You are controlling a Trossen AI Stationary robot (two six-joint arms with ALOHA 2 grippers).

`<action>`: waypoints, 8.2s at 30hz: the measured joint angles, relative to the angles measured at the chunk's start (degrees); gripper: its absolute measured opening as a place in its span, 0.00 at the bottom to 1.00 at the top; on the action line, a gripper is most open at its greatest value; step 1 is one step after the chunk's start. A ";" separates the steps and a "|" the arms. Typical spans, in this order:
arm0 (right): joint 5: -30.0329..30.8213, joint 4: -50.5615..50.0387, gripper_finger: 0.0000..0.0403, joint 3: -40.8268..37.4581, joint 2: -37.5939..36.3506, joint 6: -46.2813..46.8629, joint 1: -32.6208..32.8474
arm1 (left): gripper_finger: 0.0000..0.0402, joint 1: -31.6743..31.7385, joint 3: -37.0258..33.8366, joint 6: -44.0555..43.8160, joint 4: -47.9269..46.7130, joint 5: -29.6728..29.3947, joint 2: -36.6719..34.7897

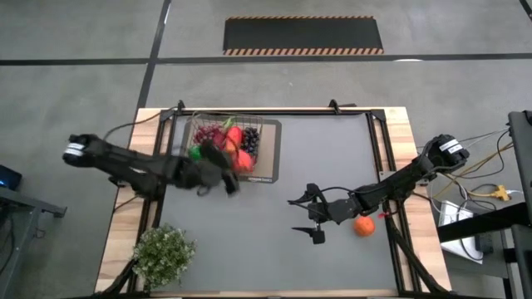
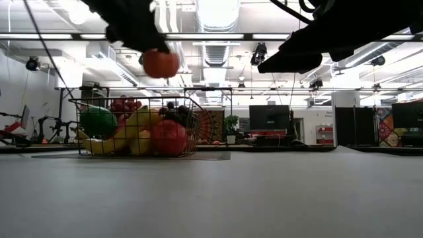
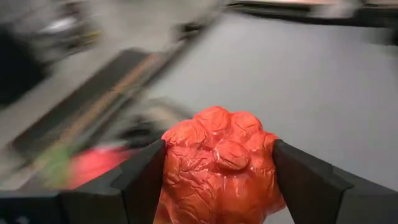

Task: Build produce basket
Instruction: Put the orange pumpkin into the wire basket, then put the orange into the wire basket, then return to Home Position

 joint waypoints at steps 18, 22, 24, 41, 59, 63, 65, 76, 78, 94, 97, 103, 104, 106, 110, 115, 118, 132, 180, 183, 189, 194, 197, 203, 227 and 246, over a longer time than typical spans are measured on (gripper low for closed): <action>0.26 -9.80 0.92 1.87 -2.11 13.48 -0.02 | 0.64 27.55 -9.52 -1.01 -5.50 13.35 -6.78; 0.31 -22.82 0.92 5.53 -5.08 22.45 -0.02 | 0.64 27.51 -10.28 -1.05 -5.49 16.32 -6.40; 0.26 -29.13 0.92 7.65 -6.27 27.44 -0.02 | 0.64 27.47 -10.32 -1.03 -5.40 16.34 -6.43; -10.67 -87.49 0.92 28.43 -6.16 63.04 0.42 | 0.88 27.38 -10.34 3.55 -5.44 16.37 -7.89; -33.22 -94.65 0.92 19.12 -6.38 90.66 7.30 | 0.88 24.51 -8.76 10.95 -2.47 16.40 -14.60; -33.23 -90.01 0.92 17.80 -6.26 91.64 7.56 | 0.88 24.49 -9.03 11.54 -2.48 16.36 -16.58; -33.21 -89.77 0.92 17.02 -6.13 91.66 7.56 | 0.88 24.49 -9.07 11.60 -2.49 16.36 -17.39; -33.18 -86.89 0.91 12.02 -6.12 87.30 7.56 | 0.88 24.47 -9.09 11.60 -2.18 16.36 -19.36; -33.18 -85.06 0.89 11.18 -6.12 86.51 7.67 | 0.88 24.47 -9.09 11.60 -1.78 16.36 -19.43; -32.68 -84.30 0.58 10.58 -6.12 84.68 8.55 | 0.88 24.03 -9.11 12.97 1.98 16.73 -20.65; -31.04 -84.69 0.58 11.26 -6.17 83.58 8.54 | 0.88 23.76 -9.11 13.75 2.89 16.75 -20.76; -19.49 -84.33 0.58 17.42 -6.38 77.56 6.73 | 0.88 22.44 -9.11 16.04 6.85 18.05 -21.01; -16.92 -84.32 0.58 18.74 -6.38 76.06 5.84 | 0.88 22.21 -9.11 16.14 7.44 18.28 -21.08; -12.08 -84.25 0.58 21.64 -6.36 71.69 3.55 | 0.88 21.75 -9.11 17.14 9.65 19.09 -21.13; -1.29 -80.19 0.58 27.05 -6.37 57.78 -1.95 | 0.88 20.83 -9.11 18.91 12.41 19.55 -21.51; 4.75 -66.51 0.58 31.72 -6.13 31.72 -10.49 | 0.88 19.73 -9.13 20.79 13.35 19.60 -21.98; 2.80 -54.49 0.58 32.04 -5.63 16.17 -16.16 | 0.88 19.19 -9.33 21.59 14.08 19.62 -22.48; -28.18 -4.55 0.58 28.22 10.01 -7.94 -42.64 | 0.88 18.83 -10.27 21.80 15.71 19.71 -27.79; -36.25 10.14 0.82 11.78 2.64 -13.16 -40.18 | 0.81 16.25 -33.75 32.01 21.74 47.94 -40.40; -34.19 9.95 0.82 6.11 -3.42 -13.59 -39.20 | 0.73 16.25 -35.04 34.53 21.37 50.14 -43.08; -34.13 10.15 0.82 -4.40 -16.45 -12.00 -39.10 | 0.52 16.25 -38.70 37.12 21.21 50.27 -51.33; -32.55 13.34 0.82 -12.22 -25.09 -11.47 -39.12 | 0.35 16.25 -41.57 38.05 21.18 50.28 -58.14; -32.49 15.72 0.82 -16.05 -28.71 -10.91 -39.12 | 0.25 16.25 -43.18 37.99 21.09 50.26 -61.64; -30.51 17.65 0.82 -21.88 -34.97 -10.82 -39.22 | 0.11 16.25 -46.11 37.91 21.10 50.26 -66.88; -30.58 14.74 0.82 -35.12 -60.88 -9.61 -39.23 | 0.01 16.25 -50.07 34.96 23.97 50.83 -66.41; -31.36 8.19 0.82 -35.15 -70.86 -5.75 -39.23 | 0.01 16.25 -50.07 34.99 24.09 50.81 -62.87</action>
